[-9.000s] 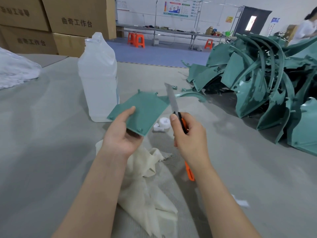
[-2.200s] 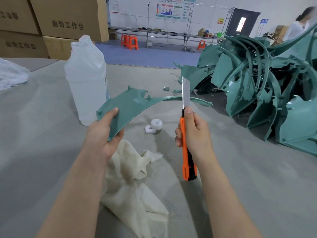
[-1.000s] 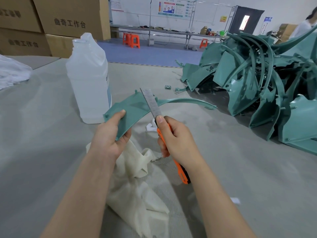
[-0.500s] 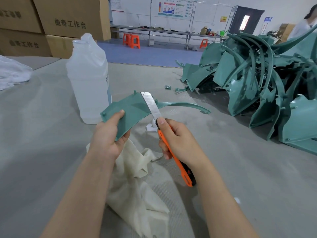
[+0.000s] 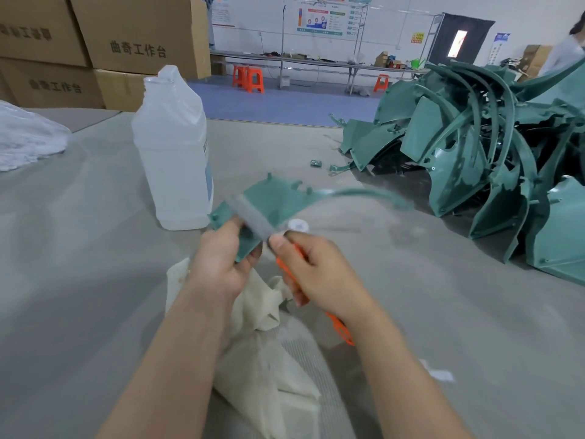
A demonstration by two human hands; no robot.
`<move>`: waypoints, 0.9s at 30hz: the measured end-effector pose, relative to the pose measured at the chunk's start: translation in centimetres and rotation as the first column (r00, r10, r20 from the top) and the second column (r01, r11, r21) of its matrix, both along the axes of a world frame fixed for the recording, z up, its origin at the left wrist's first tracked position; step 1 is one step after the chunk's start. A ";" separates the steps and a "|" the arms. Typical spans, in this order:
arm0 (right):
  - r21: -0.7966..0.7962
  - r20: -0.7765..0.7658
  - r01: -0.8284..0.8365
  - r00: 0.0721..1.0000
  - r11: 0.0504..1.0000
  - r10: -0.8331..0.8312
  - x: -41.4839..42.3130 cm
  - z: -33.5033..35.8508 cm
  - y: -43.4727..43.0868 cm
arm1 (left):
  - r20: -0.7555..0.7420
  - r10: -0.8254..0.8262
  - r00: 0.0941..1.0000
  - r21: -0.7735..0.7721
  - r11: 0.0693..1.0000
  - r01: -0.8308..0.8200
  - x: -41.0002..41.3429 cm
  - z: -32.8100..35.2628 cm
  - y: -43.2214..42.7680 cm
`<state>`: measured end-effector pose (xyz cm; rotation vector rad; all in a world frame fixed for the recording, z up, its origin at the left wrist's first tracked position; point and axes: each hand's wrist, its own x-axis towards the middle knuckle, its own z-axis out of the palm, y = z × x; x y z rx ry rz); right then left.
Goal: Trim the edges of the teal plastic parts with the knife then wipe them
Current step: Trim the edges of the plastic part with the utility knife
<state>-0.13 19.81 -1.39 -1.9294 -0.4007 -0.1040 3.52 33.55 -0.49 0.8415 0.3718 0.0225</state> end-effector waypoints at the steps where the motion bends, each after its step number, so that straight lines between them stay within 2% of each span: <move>1: 0.063 -0.001 0.030 1.000 0.998 -0.030 0.1 0.3 -0.3 | -0.007 0.029 1.000 -0.062 0.998 -0.030 0.1 0.0 0.4; 4: 0.240 -0.031 0.214 0.977 0.947 -0.213 0.4 1.5 -2.7 | -0.029 0.134 0.991 -0.112 0.984 -0.137 0.4 0.0 2.0; 6: 0.299 -0.109 0.337 0.942 0.893 -0.319 0.5 1.8 -3.7 | -0.015 0.147 0.989 -0.071 0.986 -0.148 0.4 0.0 2.2; 8: 0.289 -0.178 0.374 0.925 0.881 -0.335 0.5 1.7 -3.7 | 0.016 0.135 0.991 0.020 0.991 -0.136 0.1 0.1 1.7; 11: 0.222 -0.199 0.332 0.936 0.917 -0.291 0.4 1.6 -3.2 | 0.082 0.155 0.984 0.112 0.980 -0.164 -0.2 0.2 1.3; 20: 0.242 -0.264 0.294 0.937 0.925 -0.229 0.2 1.9 -3.3 | 0.210 0.178 0.961 0.197 0.955 -0.220 -0.5 0.5 1.7; 27: 0.177 -0.291 0.154 0.952 0.972 -0.098 -0.3 2.1 -3.0 | 0.290 0.208 0.934 0.275 0.917 -0.290 -0.4 0.3 1.8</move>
